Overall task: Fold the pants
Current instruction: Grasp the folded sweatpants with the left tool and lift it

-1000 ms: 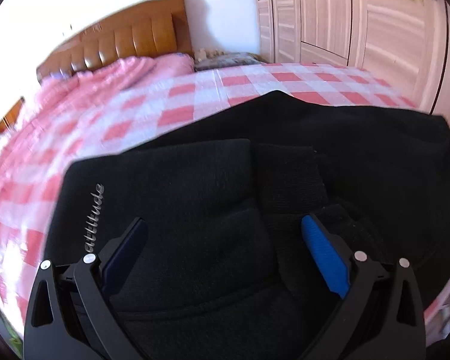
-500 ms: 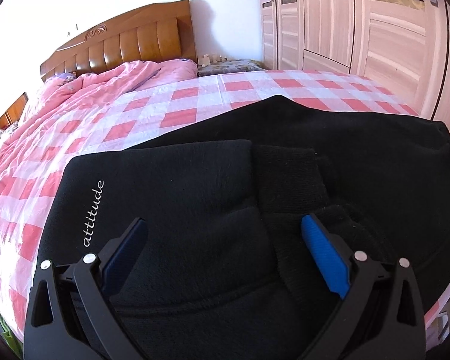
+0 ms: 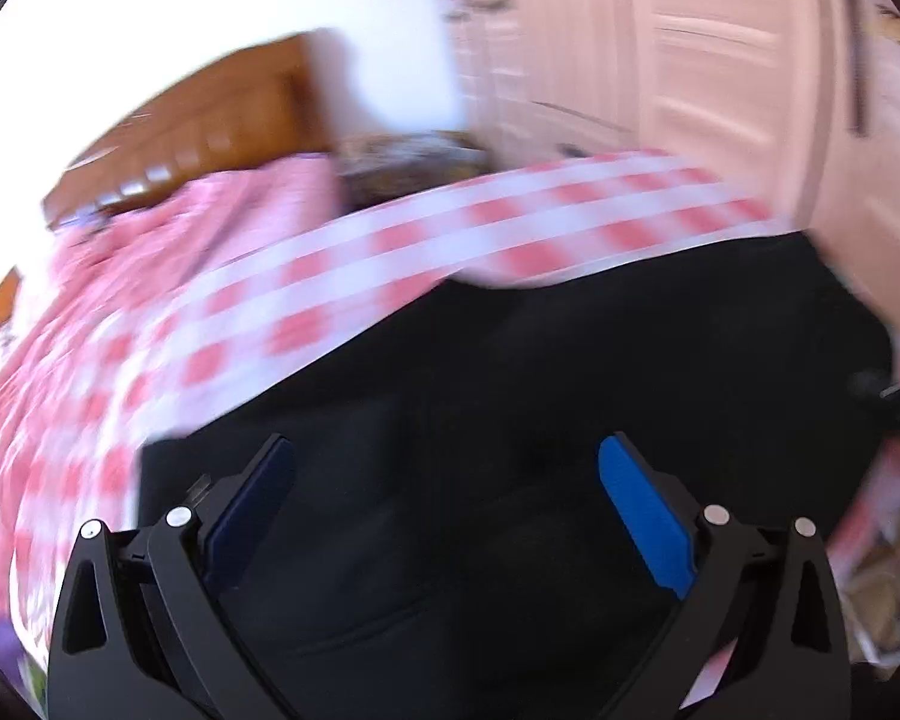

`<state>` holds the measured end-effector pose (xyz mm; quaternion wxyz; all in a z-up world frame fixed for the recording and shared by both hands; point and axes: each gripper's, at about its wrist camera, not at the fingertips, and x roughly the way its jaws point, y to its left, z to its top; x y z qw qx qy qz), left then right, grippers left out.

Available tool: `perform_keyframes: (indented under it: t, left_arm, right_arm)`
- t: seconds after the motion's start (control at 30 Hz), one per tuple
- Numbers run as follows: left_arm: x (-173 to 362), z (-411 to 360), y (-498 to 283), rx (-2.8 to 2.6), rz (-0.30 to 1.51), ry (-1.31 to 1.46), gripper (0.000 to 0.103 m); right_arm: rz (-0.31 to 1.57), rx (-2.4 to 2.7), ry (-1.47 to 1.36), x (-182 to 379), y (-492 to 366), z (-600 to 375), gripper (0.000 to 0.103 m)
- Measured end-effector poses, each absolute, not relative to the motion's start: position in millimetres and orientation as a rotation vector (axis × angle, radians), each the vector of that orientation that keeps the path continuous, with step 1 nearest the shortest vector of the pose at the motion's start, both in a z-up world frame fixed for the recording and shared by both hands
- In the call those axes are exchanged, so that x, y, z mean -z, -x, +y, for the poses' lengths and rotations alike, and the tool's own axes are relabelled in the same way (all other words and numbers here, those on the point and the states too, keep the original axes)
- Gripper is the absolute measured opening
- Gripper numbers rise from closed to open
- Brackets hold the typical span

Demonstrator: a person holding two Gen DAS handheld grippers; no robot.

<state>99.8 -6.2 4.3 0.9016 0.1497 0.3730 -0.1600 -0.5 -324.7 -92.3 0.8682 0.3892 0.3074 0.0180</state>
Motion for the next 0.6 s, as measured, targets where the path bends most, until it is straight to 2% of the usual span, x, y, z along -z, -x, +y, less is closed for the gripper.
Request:
perform_keyframes:
  t: [0.2,0.33,0.43,0.53,0.6]
  left_arm:
    - [-36,-156,-139,0.668,1.043,-0.343,0.101]
    - [-37,-280,-142,0.712,1.132,-0.554,0.101]
    - [-18,-343,-128,0.725,1.201,-0.75,0.101]
    - [28,-398,-104,0.638,1.235,-1.065,0.101]
    - [52,-407,-95,0.575,1.227,-1.209,0.101]
  right_arm:
    - [0.525,0.049,-0.469,70,10,-287,0.029]
    - [0.502,0.1,-0.344,67,12,-271,0.029]
    - [0.496,0.109,-0.316,67,11,-269,0.029]
    - [0.494,0.111,-0.306,69,11,-270,0.028]
    - [0.493,0.11,-0.309,68,10,-273,0.028]
